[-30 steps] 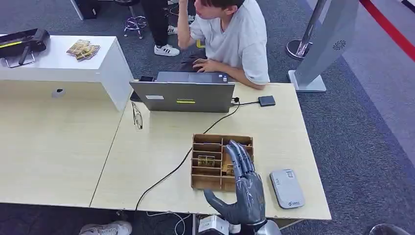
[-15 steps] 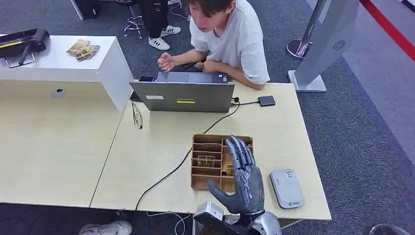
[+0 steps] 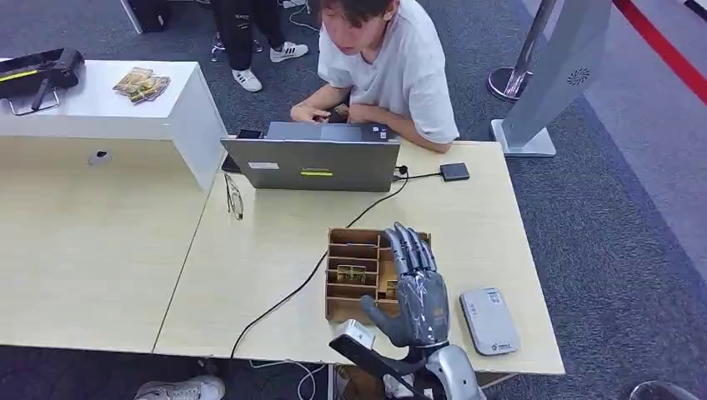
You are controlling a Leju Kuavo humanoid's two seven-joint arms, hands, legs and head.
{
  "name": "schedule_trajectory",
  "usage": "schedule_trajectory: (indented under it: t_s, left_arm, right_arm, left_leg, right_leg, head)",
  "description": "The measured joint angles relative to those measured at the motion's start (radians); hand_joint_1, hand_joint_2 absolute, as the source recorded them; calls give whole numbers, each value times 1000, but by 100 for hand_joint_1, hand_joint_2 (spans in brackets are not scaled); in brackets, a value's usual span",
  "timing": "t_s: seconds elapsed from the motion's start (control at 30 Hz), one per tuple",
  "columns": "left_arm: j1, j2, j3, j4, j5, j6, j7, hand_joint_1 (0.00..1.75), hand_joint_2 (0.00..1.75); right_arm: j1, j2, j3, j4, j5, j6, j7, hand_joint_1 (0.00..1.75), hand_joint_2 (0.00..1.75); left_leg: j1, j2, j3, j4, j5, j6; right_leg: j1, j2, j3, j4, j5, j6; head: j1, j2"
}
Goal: Pass the card to the sensor for recognition and then transmit it.
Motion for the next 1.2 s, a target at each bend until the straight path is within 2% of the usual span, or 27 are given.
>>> schedule_trajectory:
  t_s: [0.47,0.93,1.2]
  left_arm:
    - [-4,-2,-15,0,-5,-3,1,0,0]
    - [-11,-5,-31,0,-6,-6,4,0,0]
    - [-12,-5,-33,0,-9,-7,5,0,0]
  right_arm:
    - [-17,5,-24,42,53,-3,31,0,175]
    - [-26,8,-76,73,203,-13,134,0,175]
    - [-34,8,-91,89,211,-12,138,0,175]
  left_leg:
    - [0,0,0,0,0,0]
    - [0,0,0,0,0,0]
    - [0,0,0,0,0,0]
  right_leg:
    - [0,0,0,0,0,0]
    - [0,0,0,0,0,0]
    - [0,0,0,0,0,0]
  head:
    - [0,0]
    - [0,0]
    - [0,0]
